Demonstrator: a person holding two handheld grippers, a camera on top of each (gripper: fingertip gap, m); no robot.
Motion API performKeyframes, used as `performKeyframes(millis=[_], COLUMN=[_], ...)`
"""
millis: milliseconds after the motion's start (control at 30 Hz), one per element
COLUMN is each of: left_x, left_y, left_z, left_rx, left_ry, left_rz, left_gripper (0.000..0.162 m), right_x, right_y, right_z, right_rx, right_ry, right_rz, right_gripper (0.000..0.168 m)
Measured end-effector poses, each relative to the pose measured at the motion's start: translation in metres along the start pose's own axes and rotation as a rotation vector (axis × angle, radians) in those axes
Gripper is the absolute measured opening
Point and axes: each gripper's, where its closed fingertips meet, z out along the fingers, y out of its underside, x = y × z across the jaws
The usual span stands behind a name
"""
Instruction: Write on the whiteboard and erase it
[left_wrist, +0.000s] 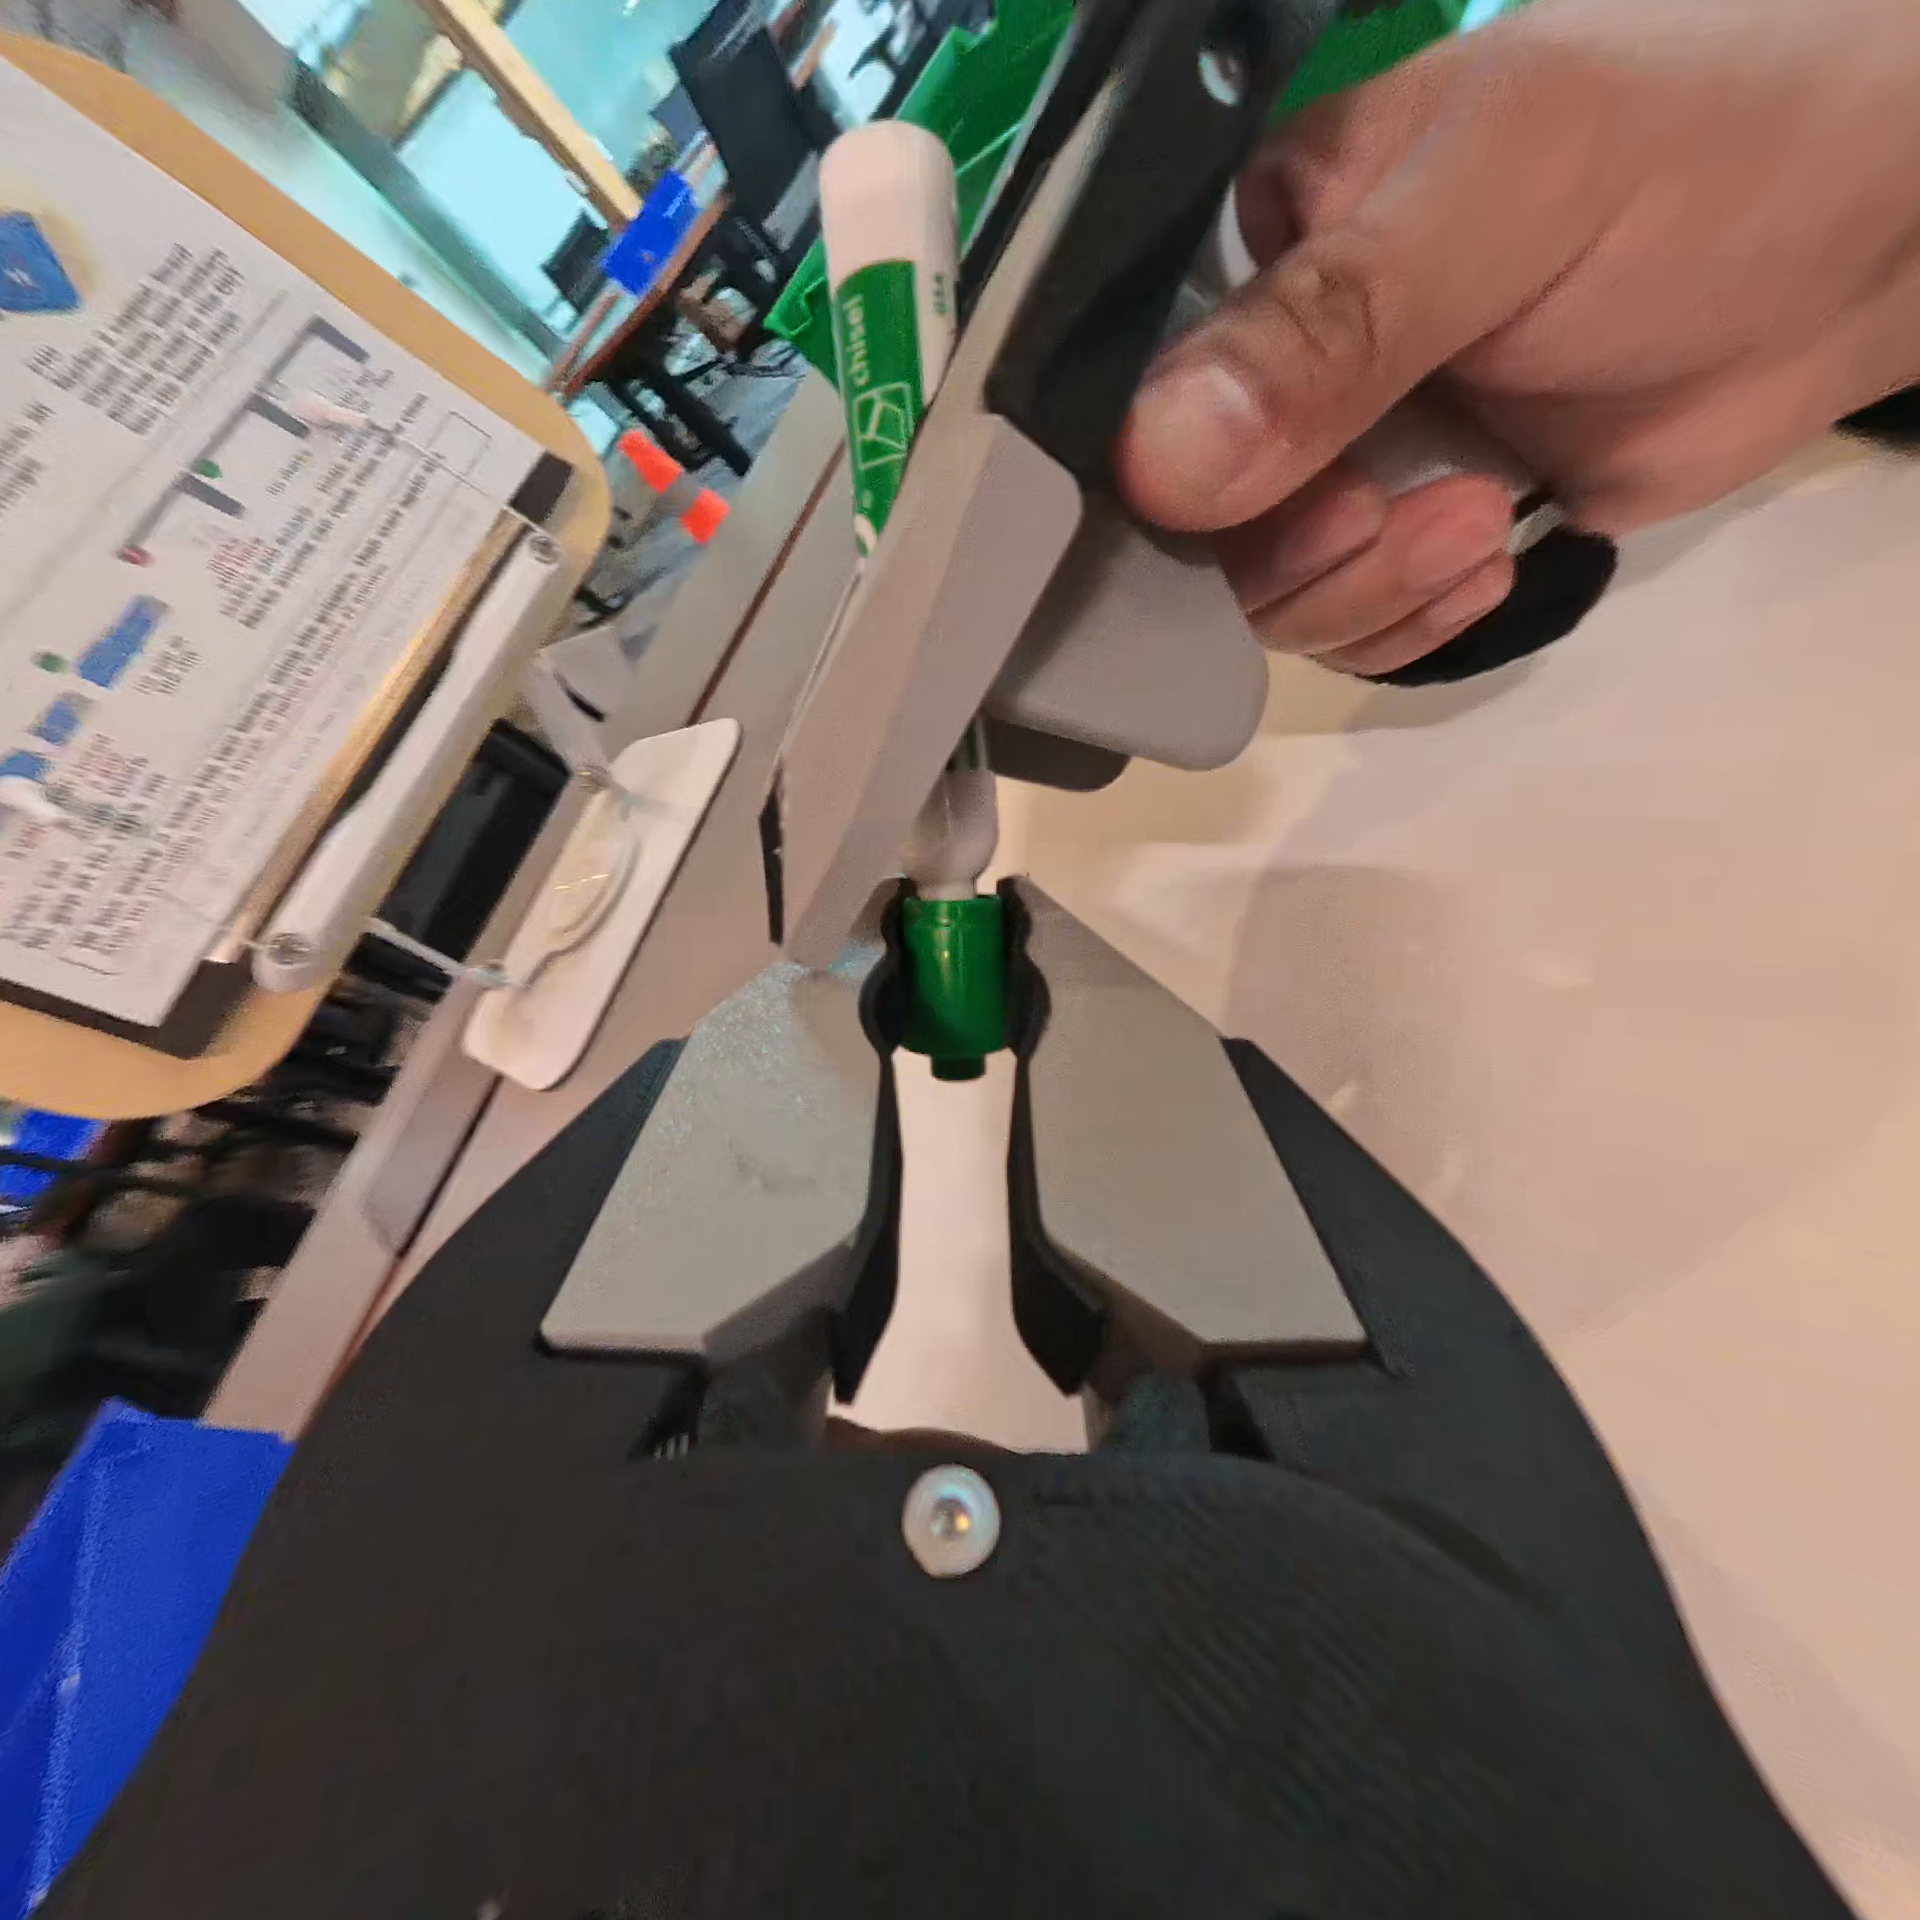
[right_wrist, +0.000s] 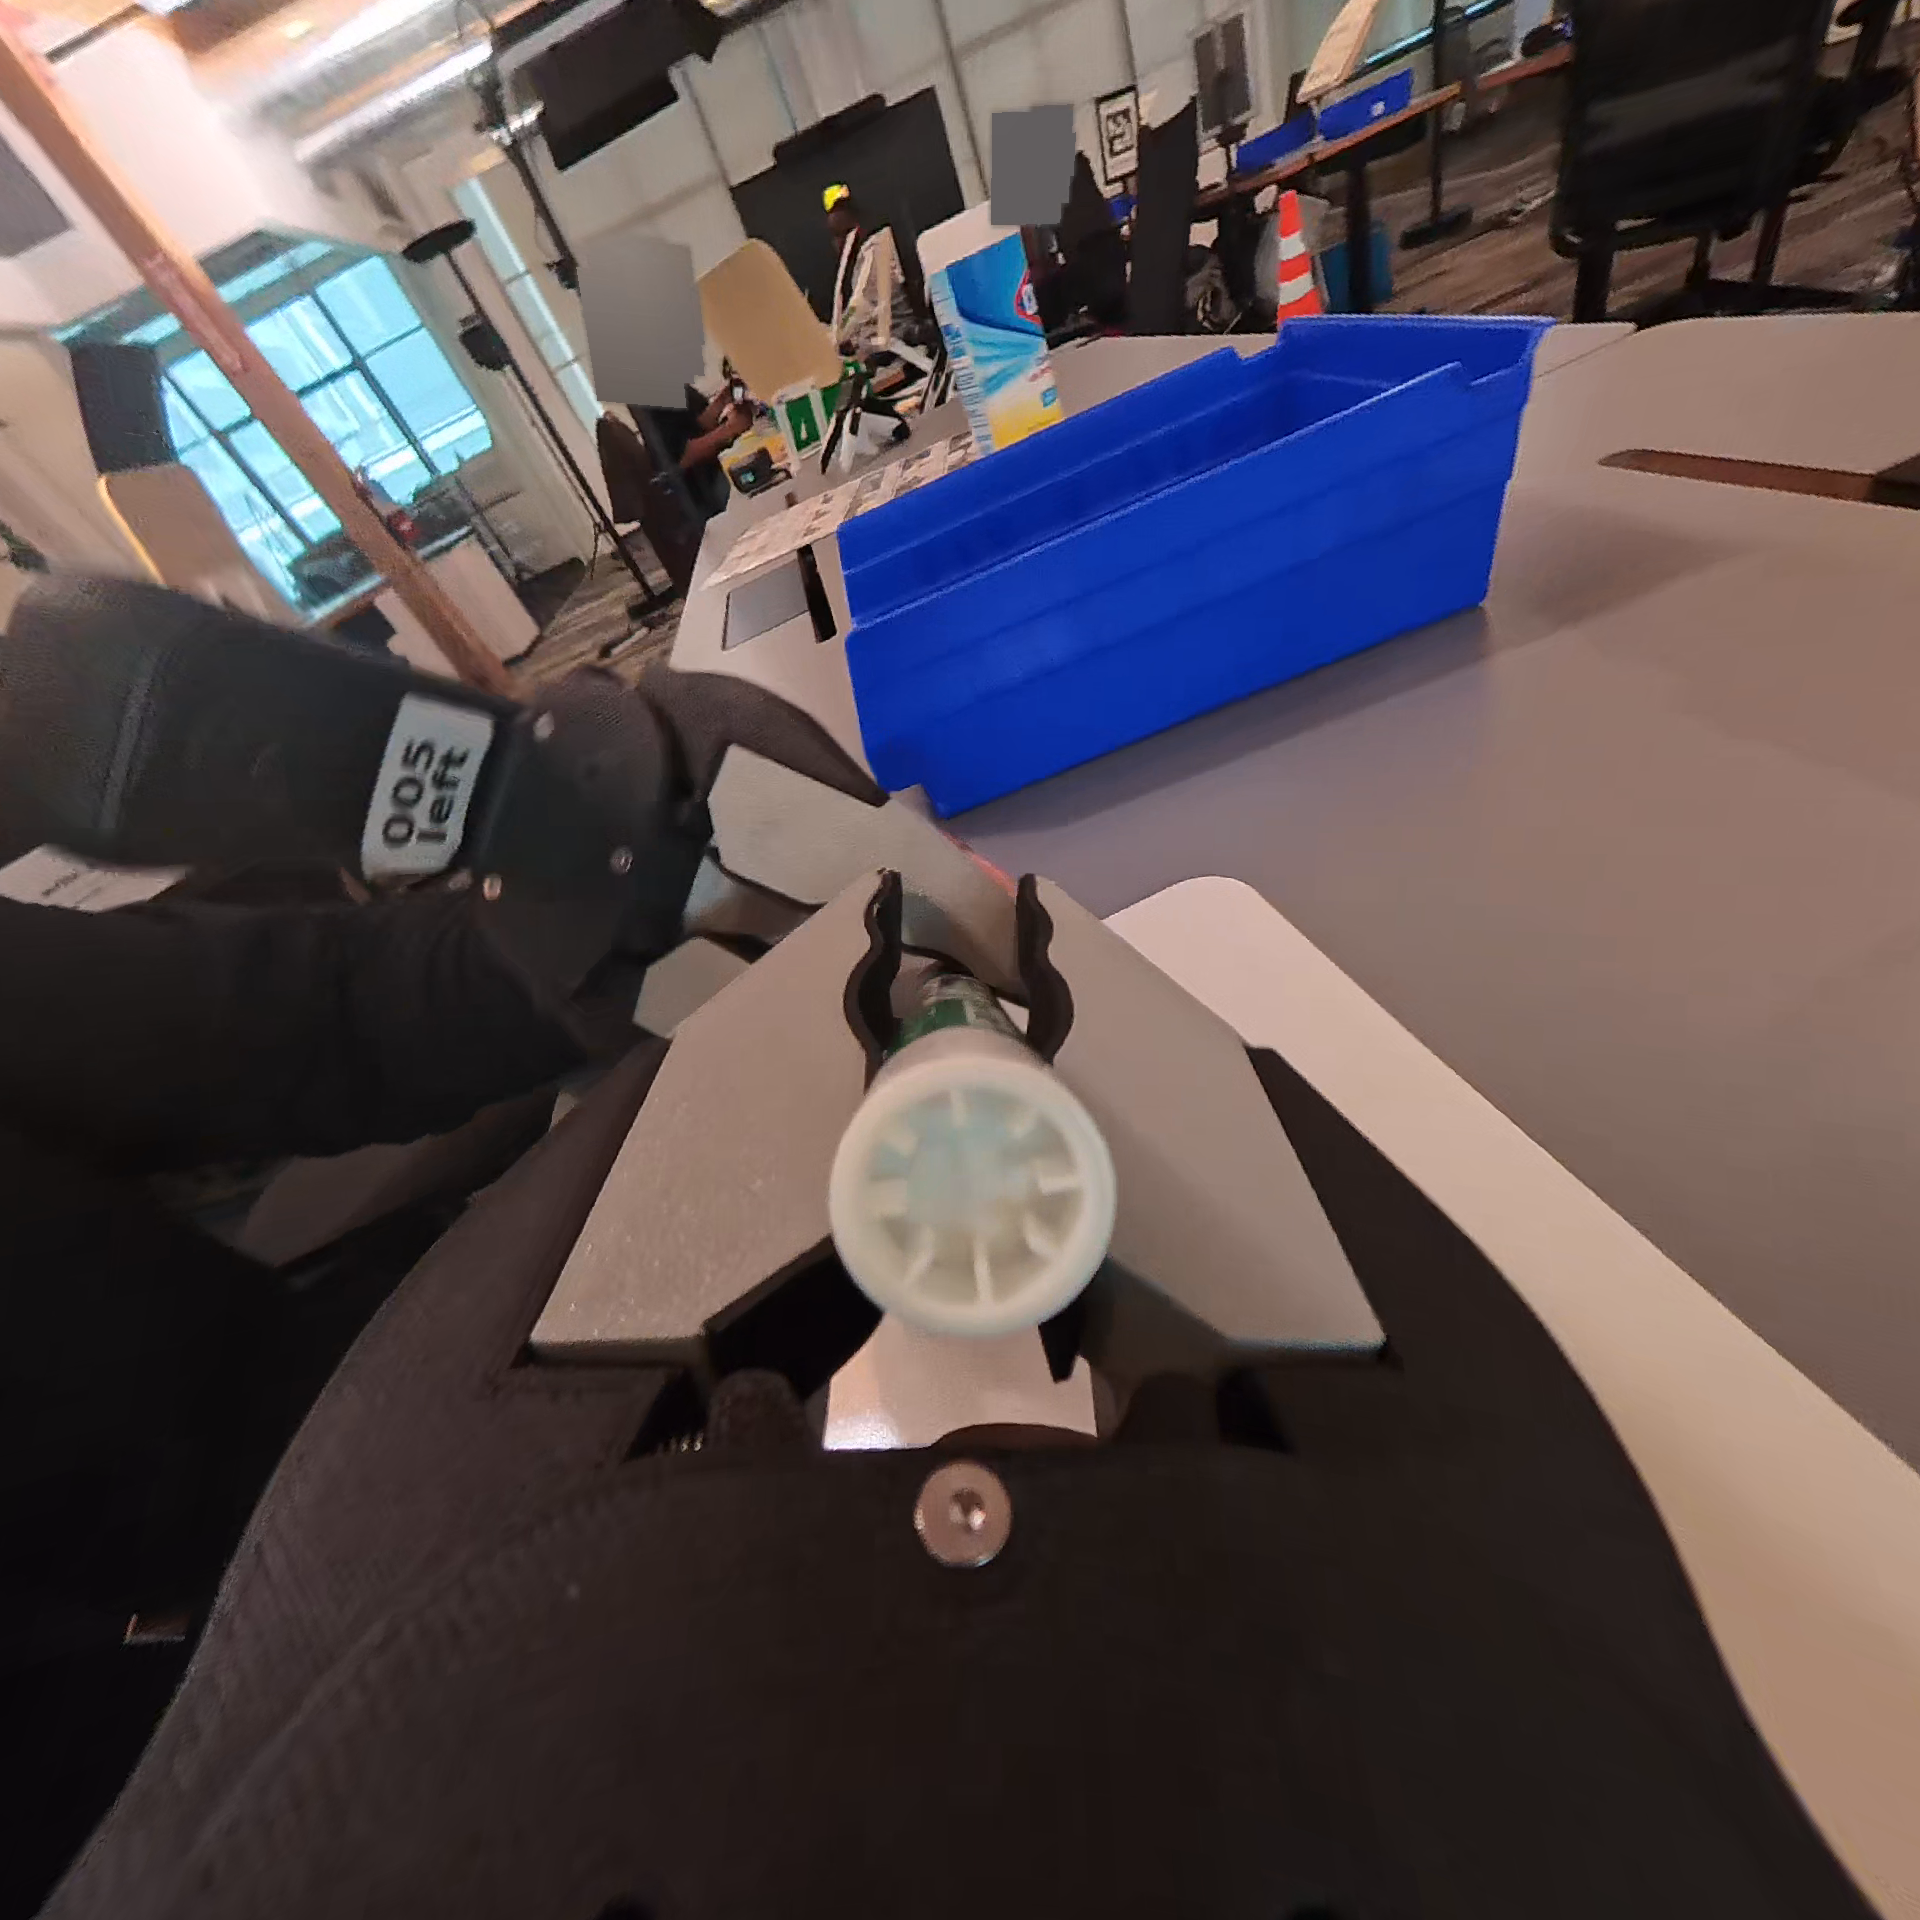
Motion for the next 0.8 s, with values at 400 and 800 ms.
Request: performKeyframes(millis=[400, 800], left_x=[0.045, 0.010], left_y=[-0.048, 0.001], left_z=[-0.059, -0.011], left_rx=[0.291, 0.095], left_ry=[0.902, 0.372], left_rz=[-0.770, -0.460], left_gripper=[0.013, 0.014], right_x=[-0.062, 0.000], right_y=[-0.005, -0.049], right_z=[-0.004, -0.051], right_rx=[0.038, 0.219], right_ry=[-0.306, -0.038], right_rz=[-0.146, -0.099], right_gripper=[0.020, 0.021])
